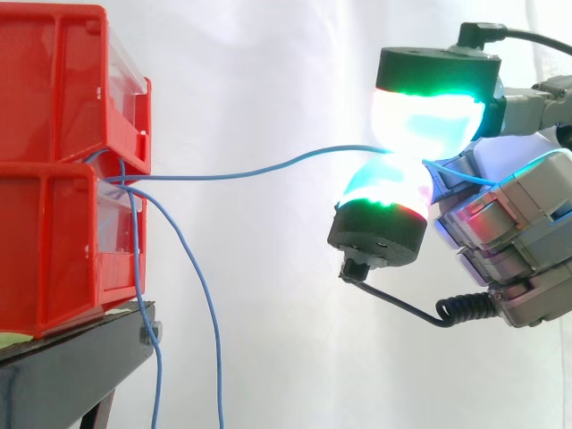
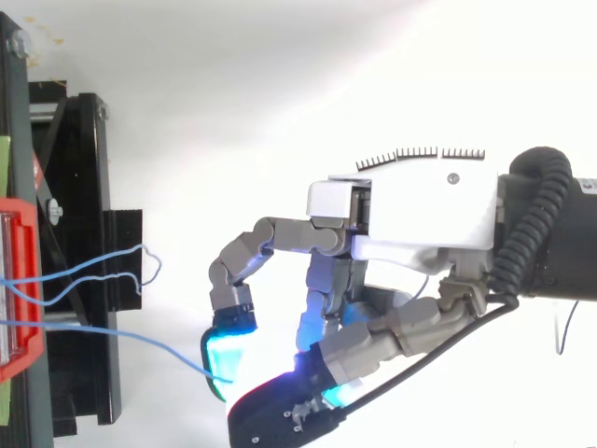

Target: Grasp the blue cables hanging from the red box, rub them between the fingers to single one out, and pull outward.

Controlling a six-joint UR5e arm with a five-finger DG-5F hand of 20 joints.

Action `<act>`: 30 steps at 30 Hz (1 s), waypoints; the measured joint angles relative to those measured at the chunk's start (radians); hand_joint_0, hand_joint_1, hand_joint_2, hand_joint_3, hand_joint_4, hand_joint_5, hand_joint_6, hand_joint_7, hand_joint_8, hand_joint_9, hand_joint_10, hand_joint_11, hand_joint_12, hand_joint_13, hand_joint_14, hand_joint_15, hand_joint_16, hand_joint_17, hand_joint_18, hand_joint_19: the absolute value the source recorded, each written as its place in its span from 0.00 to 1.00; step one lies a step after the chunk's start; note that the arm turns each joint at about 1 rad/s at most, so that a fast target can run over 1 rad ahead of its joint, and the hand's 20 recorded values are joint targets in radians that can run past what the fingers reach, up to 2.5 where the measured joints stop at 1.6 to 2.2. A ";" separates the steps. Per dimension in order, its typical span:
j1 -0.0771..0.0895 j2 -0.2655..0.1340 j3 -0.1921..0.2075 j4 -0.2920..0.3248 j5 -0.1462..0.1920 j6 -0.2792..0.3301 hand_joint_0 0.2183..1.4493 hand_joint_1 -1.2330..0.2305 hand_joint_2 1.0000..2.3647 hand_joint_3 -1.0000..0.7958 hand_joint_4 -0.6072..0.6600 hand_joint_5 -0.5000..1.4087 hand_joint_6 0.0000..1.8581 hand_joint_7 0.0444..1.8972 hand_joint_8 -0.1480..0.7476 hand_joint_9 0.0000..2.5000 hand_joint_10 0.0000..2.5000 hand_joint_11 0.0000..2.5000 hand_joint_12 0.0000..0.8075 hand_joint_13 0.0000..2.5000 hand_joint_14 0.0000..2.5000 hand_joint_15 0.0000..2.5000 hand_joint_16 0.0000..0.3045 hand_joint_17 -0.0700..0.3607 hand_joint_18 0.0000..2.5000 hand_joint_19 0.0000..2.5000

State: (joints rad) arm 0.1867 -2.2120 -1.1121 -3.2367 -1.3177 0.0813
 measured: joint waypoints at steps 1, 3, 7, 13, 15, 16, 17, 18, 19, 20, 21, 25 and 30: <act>0.000 0.000 0.000 0.000 0.000 0.000 0.33 0.33 0.02 0.50 0.53 0.19 0.49 0.60 0.56 0.56 0.01 0.46 0.37 0.59 0.36 0.54 0.14 0.38 0.59 0.74; 0.000 0.000 0.000 0.000 0.000 0.000 0.33 0.33 0.02 0.50 0.53 0.19 0.49 0.60 0.57 0.56 0.01 0.46 0.37 0.59 0.36 0.54 0.14 0.38 0.59 0.74; 0.000 0.000 0.000 0.000 0.000 0.000 0.33 0.33 0.02 0.50 0.53 0.19 0.49 0.60 0.57 0.56 0.01 0.46 0.37 0.59 0.36 0.54 0.14 0.38 0.59 0.74; 0.000 0.000 0.000 0.000 0.000 0.000 0.33 0.33 0.02 0.51 0.52 0.19 0.49 0.60 0.56 0.57 0.00 0.46 0.36 0.59 0.36 0.54 0.13 0.38 0.59 0.73; 0.000 0.000 0.000 0.000 0.000 0.000 0.33 0.32 0.02 0.51 0.52 0.19 0.49 0.60 0.55 0.58 0.00 0.47 0.36 0.59 0.35 0.54 0.14 0.38 0.60 0.72; 0.000 0.000 0.000 0.000 0.000 0.000 0.33 0.32 0.02 0.51 0.51 0.19 0.49 0.60 0.55 0.58 0.01 0.47 0.37 0.59 0.35 0.55 0.14 0.38 0.60 0.73; 0.000 0.000 0.000 0.000 0.000 0.000 0.33 0.32 0.02 0.51 0.52 0.19 0.49 0.60 0.55 0.58 0.01 0.46 0.36 0.59 0.35 0.54 0.14 0.38 0.60 0.73; 0.000 0.000 0.000 0.000 0.000 0.000 0.33 0.32 0.02 0.51 0.52 0.19 0.49 0.60 0.55 0.58 0.00 0.46 0.36 0.59 0.35 0.54 0.14 0.38 0.61 0.74; 0.000 0.000 0.000 0.000 0.000 0.000 0.33 0.32 0.02 0.51 0.52 0.19 0.49 0.60 0.54 0.59 0.01 0.47 0.36 0.60 0.34 0.55 0.13 0.38 0.61 0.73; 0.000 0.000 0.000 0.000 0.000 0.000 0.33 0.32 0.02 0.51 0.52 0.19 0.49 0.61 0.54 0.59 0.00 0.47 0.35 0.60 0.33 0.56 0.13 0.37 0.62 0.70; 0.000 0.000 0.000 0.000 0.001 0.000 0.34 0.32 0.02 0.51 0.52 0.19 0.49 0.61 0.54 0.60 0.00 0.48 0.36 0.61 0.33 0.56 0.13 0.37 0.62 0.63; 0.000 0.000 0.000 0.000 0.001 0.000 0.34 0.32 0.02 0.51 0.52 0.19 0.48 0.62 0.53 0.61 0.00 0.48 0.32 0.61 0.36 0.55 0.12 0.35 0.61 0.38; 0.000 0.000 0.000 0.000 0.001 0.000 0.34 0.32 0.02 0.51 0.52 0.19 0.48 0.62 0.53 0.61 0.00 0.48 0.33 0.61 0.36 0.55 0.12 0.36 0.62 0.41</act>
State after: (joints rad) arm 0.1864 -2.2120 -1.1122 -3.2367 -1.3163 0.0813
